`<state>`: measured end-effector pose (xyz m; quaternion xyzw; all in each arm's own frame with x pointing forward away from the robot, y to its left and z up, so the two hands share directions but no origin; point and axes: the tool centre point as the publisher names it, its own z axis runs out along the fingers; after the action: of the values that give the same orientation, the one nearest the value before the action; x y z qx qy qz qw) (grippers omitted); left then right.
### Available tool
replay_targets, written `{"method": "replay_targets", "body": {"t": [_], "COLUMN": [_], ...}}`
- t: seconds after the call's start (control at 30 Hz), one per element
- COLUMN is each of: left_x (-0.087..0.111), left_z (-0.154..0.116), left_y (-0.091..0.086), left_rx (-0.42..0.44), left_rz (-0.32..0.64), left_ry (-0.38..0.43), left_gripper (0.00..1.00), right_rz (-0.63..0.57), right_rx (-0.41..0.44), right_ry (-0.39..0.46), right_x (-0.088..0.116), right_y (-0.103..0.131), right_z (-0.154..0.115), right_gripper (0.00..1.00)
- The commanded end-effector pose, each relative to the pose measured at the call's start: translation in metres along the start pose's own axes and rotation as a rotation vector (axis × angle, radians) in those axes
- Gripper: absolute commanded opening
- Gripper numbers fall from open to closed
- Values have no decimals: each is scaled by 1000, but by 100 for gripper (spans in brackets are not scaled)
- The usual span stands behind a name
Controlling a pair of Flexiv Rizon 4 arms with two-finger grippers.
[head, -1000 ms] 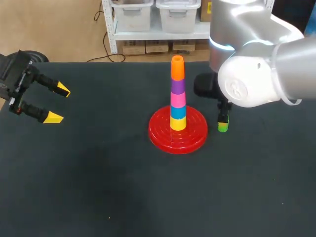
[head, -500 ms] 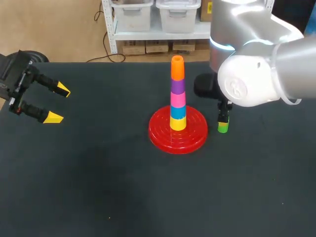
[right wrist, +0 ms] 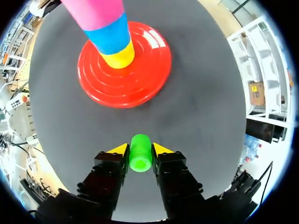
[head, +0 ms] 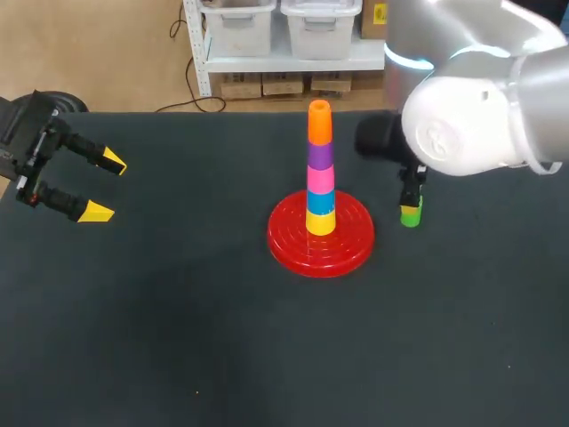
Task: Pick up and stack the cylinders on the red base in this order: pink,purple,orange,green
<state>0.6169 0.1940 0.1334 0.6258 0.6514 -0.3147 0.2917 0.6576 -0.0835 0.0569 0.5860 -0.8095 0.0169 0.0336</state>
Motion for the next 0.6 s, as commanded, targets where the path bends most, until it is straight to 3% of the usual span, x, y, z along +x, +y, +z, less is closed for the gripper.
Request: {"method": "replay_targets", "body": {"t": [0.03, 0.23, 0.43, 0.6], "left_x": [1, 1, 1, 1], "left_z": [0, 0, 0, 0], "left_y": [-1, -1, -1, -1], "left_rx": [-3, -3, -3, -3], "left_rz": [3, 3, 3, 3], "left_ry": [-3, -3, -3, -3], "left_gripper": [100, 100, 100, 100], "right_rz": [10, 29, 27, 4], "right_rx": [34, 18, 28, 46], "right_ry": [-34, -131, -142, -136], "right_x": [17, 19, 10, -10], "right_y": [15, 19, 23, 29], "right_z": [-31, -75, -124, -159], "right_gripper": [0, 0, 0, 0]}}
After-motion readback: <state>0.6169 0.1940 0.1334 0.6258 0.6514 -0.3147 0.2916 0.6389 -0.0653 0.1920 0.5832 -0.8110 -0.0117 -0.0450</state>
